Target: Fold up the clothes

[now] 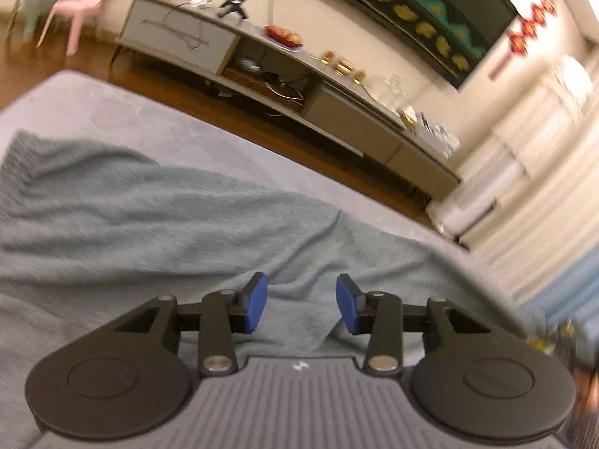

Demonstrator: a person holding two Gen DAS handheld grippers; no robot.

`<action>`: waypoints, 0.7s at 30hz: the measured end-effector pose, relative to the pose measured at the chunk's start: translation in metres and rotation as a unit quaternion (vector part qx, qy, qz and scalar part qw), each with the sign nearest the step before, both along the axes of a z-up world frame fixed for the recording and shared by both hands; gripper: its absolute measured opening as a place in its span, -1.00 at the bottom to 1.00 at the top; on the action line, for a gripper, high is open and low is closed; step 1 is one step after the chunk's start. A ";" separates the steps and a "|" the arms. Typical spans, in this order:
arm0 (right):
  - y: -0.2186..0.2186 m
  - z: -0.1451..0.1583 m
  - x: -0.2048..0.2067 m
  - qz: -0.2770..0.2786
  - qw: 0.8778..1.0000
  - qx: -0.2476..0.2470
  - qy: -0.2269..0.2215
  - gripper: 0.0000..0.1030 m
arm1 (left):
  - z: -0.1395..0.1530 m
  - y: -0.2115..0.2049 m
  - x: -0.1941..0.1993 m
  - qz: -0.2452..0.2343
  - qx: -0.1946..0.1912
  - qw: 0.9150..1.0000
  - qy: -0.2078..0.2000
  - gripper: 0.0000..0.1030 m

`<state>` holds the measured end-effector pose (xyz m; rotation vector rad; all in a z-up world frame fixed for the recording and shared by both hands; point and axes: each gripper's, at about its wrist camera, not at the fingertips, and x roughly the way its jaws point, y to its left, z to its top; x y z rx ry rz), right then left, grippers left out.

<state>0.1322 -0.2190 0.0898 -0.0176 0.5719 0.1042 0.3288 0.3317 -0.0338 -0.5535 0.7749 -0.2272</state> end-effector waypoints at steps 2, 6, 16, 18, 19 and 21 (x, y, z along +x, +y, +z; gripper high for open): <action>-0.003 -0.010 -0.037 -0.011 1.000 -0.022 0.016 -0.64 | -0.004 -0.020 0.015 -0.002 -0.033 0.999 0.014 -0.17; -0.019 -0.035 -0.075 -0.065 0.997 0.009 0.043 -0.64 | -0.020 -0.069 0.040 -0.017 -0.065 0.997 0.028 -0.06; -0.022 -0.037 -0.088 -0.095 0.994 0.052 0.029 -0.63 | -0.068 -0.120 0.109 0.026 -0.095 0.992 0.081 -0.12; -0.027 -0.038 -0.087 -0.096 0.993 0.056 0.031 -0.63 | -0.075 -0.121 0.121 0.032 -0.085 0.991 0.097 -1.00; -0.028 -0.040 -0.085 -0.098 0.993 0.058 0.033 -0.63 | -0.076 -0.120 0.125 0.032 -0.081 0.992 0.096 -0.95; -0.031 -0.042 -0.077 -0.103 0.992 0.062 0.034 -0.63 | -0.067 -0.119 0.126 0.027 -0.073 0.994 0.074 -0.98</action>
